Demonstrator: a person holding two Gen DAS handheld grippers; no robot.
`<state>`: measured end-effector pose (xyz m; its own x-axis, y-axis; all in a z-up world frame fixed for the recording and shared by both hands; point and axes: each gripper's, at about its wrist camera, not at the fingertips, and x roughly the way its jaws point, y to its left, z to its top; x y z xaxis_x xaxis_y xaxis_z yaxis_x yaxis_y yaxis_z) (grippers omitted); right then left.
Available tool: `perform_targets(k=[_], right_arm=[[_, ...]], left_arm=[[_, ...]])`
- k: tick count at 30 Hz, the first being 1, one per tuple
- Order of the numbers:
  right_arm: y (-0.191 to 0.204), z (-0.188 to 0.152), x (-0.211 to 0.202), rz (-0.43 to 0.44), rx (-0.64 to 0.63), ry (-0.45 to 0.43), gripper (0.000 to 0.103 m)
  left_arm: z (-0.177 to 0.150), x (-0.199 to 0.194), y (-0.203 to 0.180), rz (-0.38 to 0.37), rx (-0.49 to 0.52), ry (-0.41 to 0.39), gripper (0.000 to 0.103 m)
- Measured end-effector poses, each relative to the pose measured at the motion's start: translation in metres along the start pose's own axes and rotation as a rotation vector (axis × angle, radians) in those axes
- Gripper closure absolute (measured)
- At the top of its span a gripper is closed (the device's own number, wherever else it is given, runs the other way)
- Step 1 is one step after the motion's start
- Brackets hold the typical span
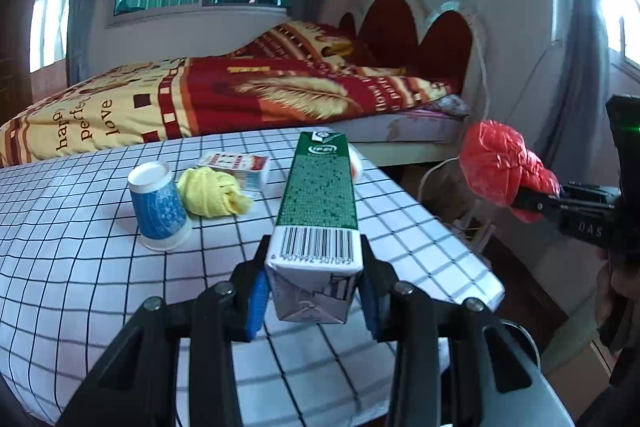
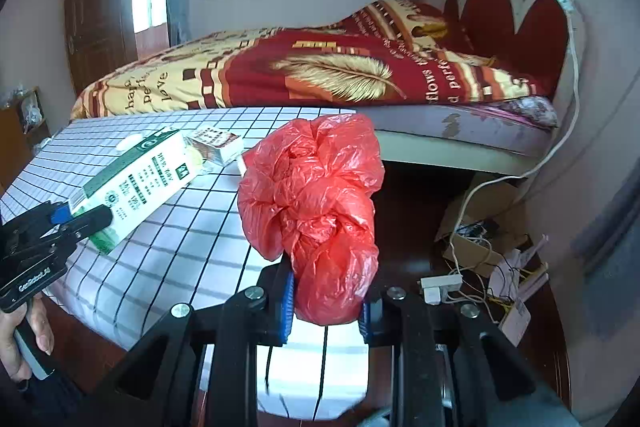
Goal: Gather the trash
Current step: 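Carry the milk carton and red bag over the black bin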
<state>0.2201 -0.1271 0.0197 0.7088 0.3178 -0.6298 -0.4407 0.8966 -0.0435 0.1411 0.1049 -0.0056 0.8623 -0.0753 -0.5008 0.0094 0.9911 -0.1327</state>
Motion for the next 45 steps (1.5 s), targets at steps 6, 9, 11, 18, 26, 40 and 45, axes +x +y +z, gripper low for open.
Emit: perform_targets(k=[6,9,11,18,26,40,45], right_arm=[[-0.006,-0.036,-0.046,-0.023,0.043,-0.023,0.077],[-0.014,-0.050,-0.061,-0.039,0.066,-0.027,0.077],[-0.019,-0.059,-0.069,-0.056,0.078,-0.026,0.077],[-0.046,-0.081,-0.093,-0.112,0.129,-0.035,0.077],[-0.083,-0.117,-0.117,-0.169,0.219,-0.025,0.077],[-0.135,-0.180,-0.145,-0.255,0.324,0.029,0.077],[-0.145,-0.202,-0.148,-0.275,0.355,0.059,0.077]], left_arm=[[-0.009,-0.015,-0.033,-0.068,0.055,-0.006,0.064],[-0.013,-0.018,-0.049,-0.106,0.069,-0.002,0.064],[-0.014,-0.018,-0.059,-0.123,0.085,0.000,0.064],[-0.021,-0.018,-0.098,-0.197,0.144,0.014,0.064],[-0.031,-0.016,-0.141,-0.268,0.204,0.037,0.064],[-0.061,-0.005,-0.207,-0.383,0.305,0.111,0.064],[-0.077,0.002,-0.226,-0.420,0.340,0.159,0.064]])
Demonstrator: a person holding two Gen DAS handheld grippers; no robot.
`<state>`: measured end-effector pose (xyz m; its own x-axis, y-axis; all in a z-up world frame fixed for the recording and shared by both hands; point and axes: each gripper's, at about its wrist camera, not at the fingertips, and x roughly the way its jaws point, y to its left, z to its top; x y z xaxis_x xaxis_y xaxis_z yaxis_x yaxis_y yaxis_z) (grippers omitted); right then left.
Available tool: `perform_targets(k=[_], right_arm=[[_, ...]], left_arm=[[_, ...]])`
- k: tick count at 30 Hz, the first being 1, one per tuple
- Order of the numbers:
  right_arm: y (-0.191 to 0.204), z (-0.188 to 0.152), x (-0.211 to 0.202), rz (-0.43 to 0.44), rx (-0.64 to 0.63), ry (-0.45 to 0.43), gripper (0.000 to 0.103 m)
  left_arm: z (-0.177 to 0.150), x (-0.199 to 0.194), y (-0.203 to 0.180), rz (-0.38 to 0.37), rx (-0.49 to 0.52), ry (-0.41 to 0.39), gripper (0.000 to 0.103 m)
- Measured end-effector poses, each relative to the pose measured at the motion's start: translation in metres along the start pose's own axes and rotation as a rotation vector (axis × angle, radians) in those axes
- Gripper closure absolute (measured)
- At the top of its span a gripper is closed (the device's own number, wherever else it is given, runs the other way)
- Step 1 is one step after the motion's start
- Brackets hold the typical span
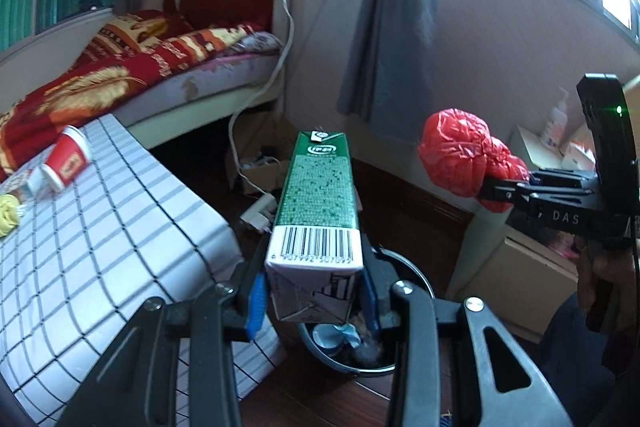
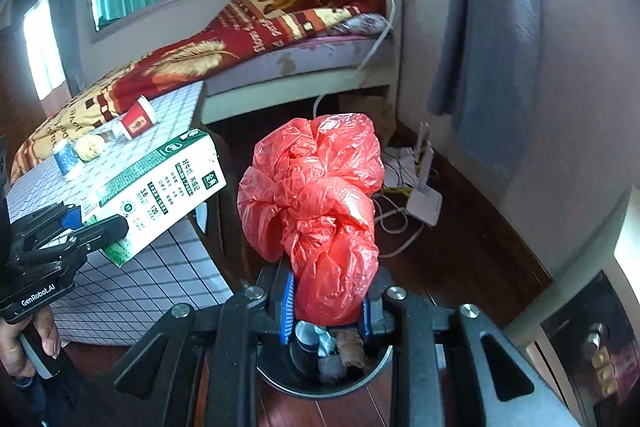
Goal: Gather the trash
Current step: 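Carry the milk carton and red bag over the black bin, then open both tools to drop the carton and red bag into the bin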
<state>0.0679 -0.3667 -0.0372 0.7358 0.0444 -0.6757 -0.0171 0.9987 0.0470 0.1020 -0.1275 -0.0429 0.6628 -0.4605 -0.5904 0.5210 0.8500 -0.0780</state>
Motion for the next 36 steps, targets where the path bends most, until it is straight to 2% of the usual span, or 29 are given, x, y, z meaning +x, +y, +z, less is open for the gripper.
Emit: perform_targets(k=[10,18,29,36], right_arm=[[-0.020,-0.033,0.017,-0.027,0.020,0.082,0.077],[-0.024,-0.051,0.042,-0.014,0.004,0.162,0.077],[-0.012,-0.074,0.096,-0.002,-0.071,0.292,0.077],[-0.005,-0.086,0.133,0.029,-0.116,0.379,0.076]], left_arm=[[-0.019,0.034,-0.020,-0.056,0.030,0.109,0.064],[-0.036,0.062,-0.026,-0.086,0.024,0.204,0.064],[-0.054,0.102,-0.023,-0.109,0.007,0.318,0.064],[-0.061,0.116,-0.020,-0.134,0.023,0.349,0.062]])
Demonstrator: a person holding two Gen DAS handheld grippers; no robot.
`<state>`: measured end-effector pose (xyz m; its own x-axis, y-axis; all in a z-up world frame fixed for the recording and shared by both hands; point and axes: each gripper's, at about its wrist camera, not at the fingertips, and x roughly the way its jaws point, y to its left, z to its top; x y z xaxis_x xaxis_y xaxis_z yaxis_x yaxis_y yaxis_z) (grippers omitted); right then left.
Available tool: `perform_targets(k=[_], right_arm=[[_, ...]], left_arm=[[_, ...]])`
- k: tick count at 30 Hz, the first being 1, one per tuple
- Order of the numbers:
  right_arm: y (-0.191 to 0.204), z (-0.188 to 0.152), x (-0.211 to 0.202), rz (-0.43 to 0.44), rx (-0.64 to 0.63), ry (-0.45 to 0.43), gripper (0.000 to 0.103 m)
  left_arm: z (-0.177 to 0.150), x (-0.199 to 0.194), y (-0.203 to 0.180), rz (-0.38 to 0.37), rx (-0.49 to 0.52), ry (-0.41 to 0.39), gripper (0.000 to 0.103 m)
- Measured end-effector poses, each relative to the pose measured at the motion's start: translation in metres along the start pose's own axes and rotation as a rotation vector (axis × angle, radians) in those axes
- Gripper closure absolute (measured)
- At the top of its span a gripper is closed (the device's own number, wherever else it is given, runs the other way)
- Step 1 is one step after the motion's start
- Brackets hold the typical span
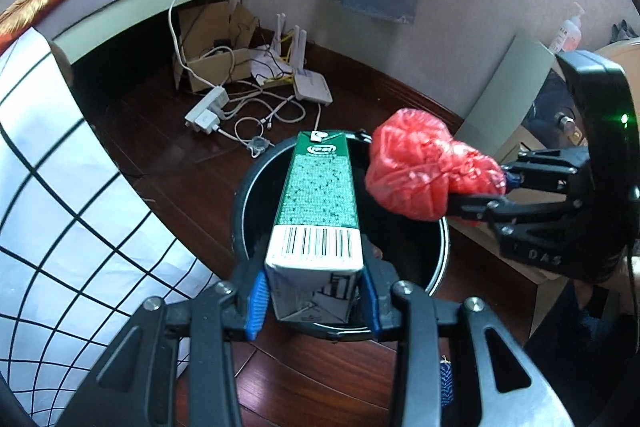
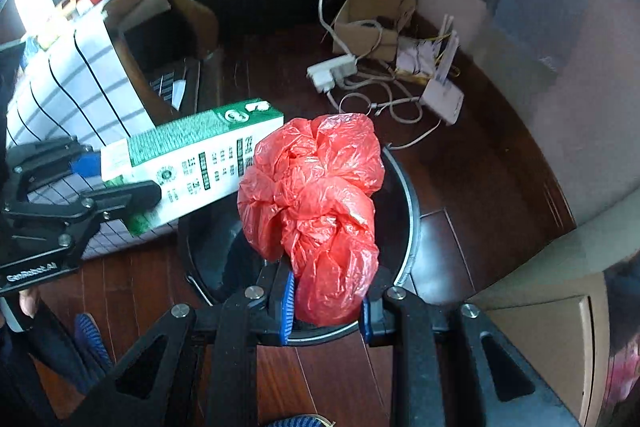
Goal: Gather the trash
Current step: 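Open both tools to drop the carton and red bag into the bin, then move both tools back toward the table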
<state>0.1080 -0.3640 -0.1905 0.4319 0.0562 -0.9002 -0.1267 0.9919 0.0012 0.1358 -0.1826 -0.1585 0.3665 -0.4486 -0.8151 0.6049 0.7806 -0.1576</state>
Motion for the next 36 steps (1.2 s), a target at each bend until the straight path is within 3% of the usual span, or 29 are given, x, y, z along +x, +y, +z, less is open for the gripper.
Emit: perform_targets(k=[1,2,3,4,5,7,13,21,36], right_arm=[[0.003,0.002,0.006,-0.012,-0.024,0.008,0.075],[0.007,0.003,0.013,-0.042,-0.058,0.019,0.061],[0.007,0.002,0.019,-0.079,-0.078,0.030,0.014],[0.003,0.002,0.027,-0.125,-0.080,0.051,0.000],[-0.002,0.002,0.030,-0.127,-0.060,0.063,0.000],[-0.014,0.000,0.030,-0.118,-0.008,0.068,0.000],[-0.020,0.001,0.014,-0.102,0.065,0.015,0.000],[-0.009,0.005,-0.002,-0.111,0.059,-0.039,0.000],[0.024,0.015,-0.043,-0.102,0.042,-0.134,0.000]], left_arm=[[0.000,0.001,0.002,-0.001,-0.004,0.003,0.060],[-0.001,0.004,0.005,0.019,-0.014,0.009,0.051],[0.001,0.007,0.008,0.043,-0.025,0.015,0.042],[0.001,0.009,0.012,0.069,-0.038,0.014,0.025],[-0.001,0.007,0.016,0.102,-0.054,0.008,0.014],[-0.006,0.002,0.023,0.166,-0.076,-0.008,0.008],[-0.022,-0.011,0.036,0.241,-0.143,-0.038,0.000],[-0.028,-0.041,0.038,0.305,-0.165,-0.103,0.000],[-0.026,-0.075,0.035,0.351,-0.168,-0.157,0.000]])
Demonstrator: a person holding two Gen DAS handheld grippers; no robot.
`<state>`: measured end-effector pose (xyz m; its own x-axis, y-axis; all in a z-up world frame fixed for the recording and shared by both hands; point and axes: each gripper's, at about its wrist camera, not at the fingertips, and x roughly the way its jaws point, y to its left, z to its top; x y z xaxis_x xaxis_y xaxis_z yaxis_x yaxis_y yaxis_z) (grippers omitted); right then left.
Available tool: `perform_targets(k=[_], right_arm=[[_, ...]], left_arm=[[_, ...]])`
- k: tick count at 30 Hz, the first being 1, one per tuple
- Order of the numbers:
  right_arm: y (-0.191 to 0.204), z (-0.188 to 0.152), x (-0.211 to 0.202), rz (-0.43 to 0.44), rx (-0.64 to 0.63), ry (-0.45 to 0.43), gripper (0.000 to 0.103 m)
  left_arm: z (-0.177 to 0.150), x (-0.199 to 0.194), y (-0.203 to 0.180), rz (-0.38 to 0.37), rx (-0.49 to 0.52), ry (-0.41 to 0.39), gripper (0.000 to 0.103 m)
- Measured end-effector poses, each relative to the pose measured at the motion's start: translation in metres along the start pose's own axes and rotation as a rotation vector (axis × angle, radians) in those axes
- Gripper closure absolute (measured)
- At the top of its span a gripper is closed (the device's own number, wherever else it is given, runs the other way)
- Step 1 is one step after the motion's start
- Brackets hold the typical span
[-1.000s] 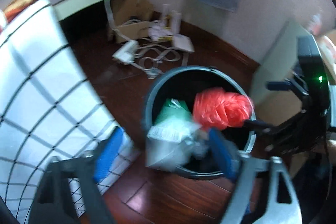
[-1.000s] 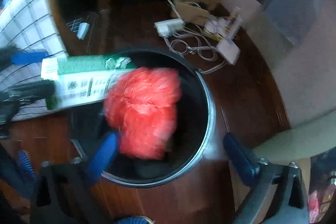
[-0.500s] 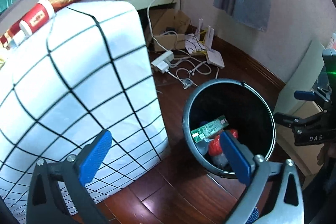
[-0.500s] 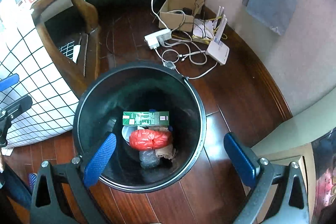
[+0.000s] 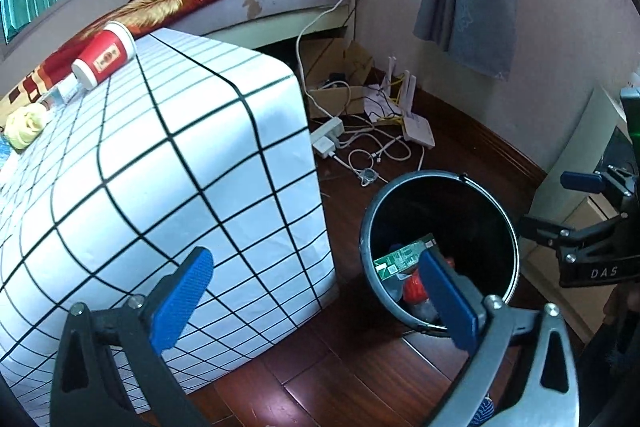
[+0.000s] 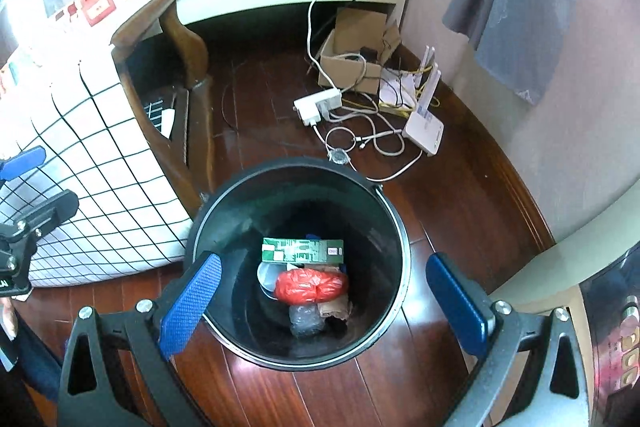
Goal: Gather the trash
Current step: 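Move both tools back toward the table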
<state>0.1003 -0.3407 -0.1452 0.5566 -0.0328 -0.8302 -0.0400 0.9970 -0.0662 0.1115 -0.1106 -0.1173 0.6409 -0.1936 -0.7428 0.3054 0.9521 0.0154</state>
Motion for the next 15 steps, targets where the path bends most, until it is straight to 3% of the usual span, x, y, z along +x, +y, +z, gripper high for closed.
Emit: perform_targets(k=[9,15], right_arm=[[0.001,0.010,-0.034,-0.007,0.062,-0.097,0.000],[0.006,0.011,-0.043,-0.018,0.065,-0.110,0.000]], left_arm=[[0.006,-0.023,0.009,-0.001,-0.054,-0.035,0.000],[0.006,-0.034,0.011,0.001,-0.057,-0.049,0.000]])
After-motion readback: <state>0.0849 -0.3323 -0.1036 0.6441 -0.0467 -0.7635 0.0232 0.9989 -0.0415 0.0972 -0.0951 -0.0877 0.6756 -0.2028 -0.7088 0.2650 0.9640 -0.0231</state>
